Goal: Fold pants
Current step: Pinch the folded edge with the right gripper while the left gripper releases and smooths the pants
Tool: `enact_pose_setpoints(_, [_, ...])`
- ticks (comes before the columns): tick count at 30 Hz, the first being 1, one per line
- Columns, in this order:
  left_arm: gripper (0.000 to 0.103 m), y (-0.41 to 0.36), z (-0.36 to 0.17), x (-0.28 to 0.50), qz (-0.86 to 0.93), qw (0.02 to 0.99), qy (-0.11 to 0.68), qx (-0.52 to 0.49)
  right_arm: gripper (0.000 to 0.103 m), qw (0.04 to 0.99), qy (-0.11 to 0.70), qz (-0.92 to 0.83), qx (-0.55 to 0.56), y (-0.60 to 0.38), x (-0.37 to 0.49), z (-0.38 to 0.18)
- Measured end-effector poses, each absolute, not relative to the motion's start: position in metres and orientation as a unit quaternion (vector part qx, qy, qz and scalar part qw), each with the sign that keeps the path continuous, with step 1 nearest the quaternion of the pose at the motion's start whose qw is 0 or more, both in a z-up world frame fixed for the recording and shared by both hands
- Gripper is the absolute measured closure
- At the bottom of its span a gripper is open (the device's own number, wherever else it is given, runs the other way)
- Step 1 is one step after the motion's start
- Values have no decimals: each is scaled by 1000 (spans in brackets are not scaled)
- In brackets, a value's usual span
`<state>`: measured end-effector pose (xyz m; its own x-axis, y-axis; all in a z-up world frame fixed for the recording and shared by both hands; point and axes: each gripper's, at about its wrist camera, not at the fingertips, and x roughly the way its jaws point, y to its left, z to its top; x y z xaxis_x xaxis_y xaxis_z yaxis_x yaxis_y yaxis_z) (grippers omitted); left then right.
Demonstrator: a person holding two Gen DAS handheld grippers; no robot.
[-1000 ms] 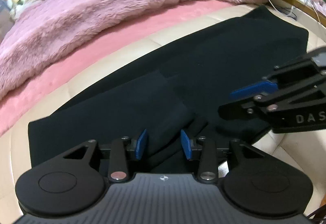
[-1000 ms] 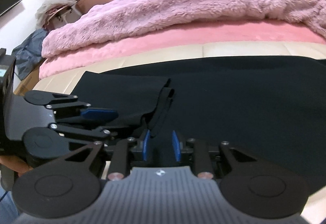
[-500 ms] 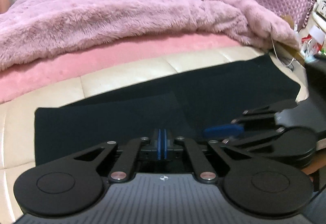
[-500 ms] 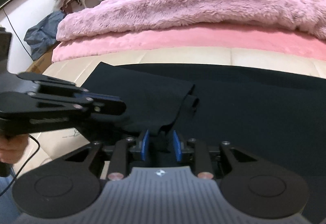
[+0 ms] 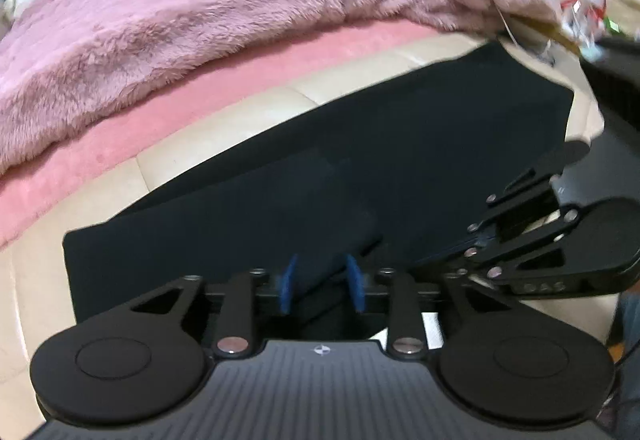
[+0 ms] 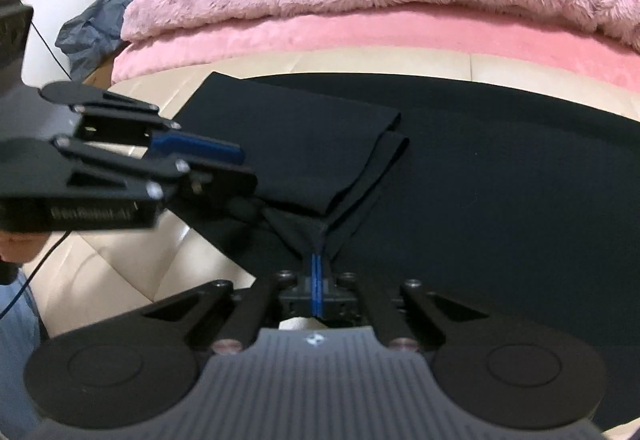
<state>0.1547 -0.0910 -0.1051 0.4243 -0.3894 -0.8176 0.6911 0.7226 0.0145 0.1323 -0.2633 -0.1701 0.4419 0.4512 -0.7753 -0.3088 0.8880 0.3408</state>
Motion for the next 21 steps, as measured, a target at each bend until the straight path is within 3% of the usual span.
enact_pose_setpoints(4, [57,-97,-109,153,-327,820,423,207,103,839,493,225,42,-259,131,-170])
enact_pose_setpoints(11, [58,-88,-116,146,-337,800,451,207,103,858,462,210,83,-273,135,-156])
enact_pose_setpoints(16, [58,-52,-113,139,-304,816,458,177,90,860,442,247,64,-255,141,-151])
enact_pose_setpoints(21, [58,-31,-121,147,-276,817,479,162,90,854,446,264,51,-229,155,-160])
